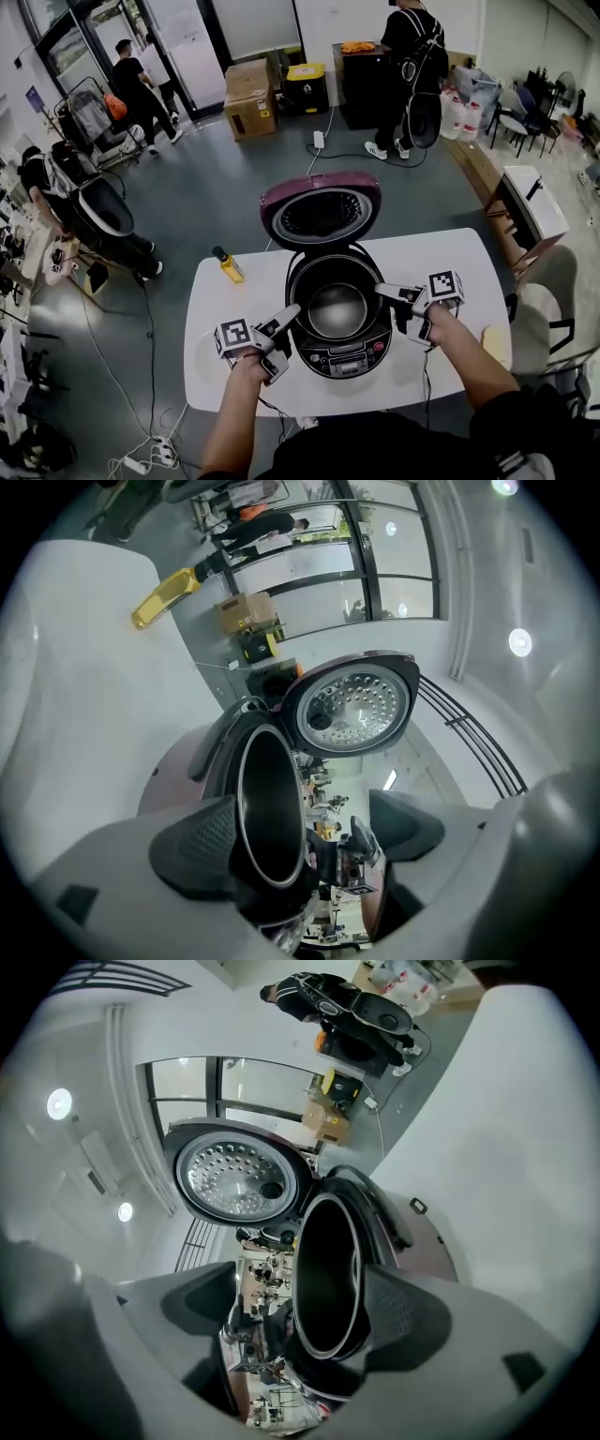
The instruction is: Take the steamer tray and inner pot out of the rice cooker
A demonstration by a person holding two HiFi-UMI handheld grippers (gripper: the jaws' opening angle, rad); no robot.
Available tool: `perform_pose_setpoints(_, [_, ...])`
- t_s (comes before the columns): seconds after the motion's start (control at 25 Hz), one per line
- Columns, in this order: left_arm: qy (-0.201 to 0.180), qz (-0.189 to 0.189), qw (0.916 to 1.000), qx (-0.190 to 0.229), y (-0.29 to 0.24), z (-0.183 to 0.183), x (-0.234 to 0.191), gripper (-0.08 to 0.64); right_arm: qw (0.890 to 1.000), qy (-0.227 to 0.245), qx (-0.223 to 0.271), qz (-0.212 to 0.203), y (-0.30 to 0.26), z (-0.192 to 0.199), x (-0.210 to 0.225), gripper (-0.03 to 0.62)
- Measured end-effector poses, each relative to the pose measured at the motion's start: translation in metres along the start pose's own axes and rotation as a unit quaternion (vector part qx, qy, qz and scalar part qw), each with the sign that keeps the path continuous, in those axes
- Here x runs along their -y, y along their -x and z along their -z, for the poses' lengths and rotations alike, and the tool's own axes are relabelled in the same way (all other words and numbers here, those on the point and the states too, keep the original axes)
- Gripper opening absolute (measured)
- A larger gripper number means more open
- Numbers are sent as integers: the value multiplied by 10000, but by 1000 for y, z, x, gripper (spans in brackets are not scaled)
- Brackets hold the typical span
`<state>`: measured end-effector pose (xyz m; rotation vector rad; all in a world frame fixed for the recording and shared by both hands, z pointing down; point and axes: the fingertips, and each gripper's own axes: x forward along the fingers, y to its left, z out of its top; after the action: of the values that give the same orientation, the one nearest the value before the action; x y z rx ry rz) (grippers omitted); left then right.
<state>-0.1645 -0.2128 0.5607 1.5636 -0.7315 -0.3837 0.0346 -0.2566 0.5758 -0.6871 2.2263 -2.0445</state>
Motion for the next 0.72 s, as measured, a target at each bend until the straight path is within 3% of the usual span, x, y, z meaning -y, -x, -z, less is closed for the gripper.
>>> perform_pose_setpoints(0.32, [-115, -299, 9995, -41, -3, 0, -15, 386, 9992, -77, -346, -170, -9, 8, 4, 419])
perform_pose_setpoints(0.48, [-300, -527, 9980, -156, -7, 0, -19, 341, 9988, -13, -485, 3, -10, 9, 8, 365])
perform_pose_setpoints(0.56, [-424, -701, 9963, -253, -9, 0, -22, 315, 9980, 148, -579, 191, -11, 10, 14, 306])
perform_pose_setpoints(0.72, [-708, -1119, 9902, -452, -11, 1, -30, 245, 9944, 478, -680, 651, -9, 13, 29, 129])
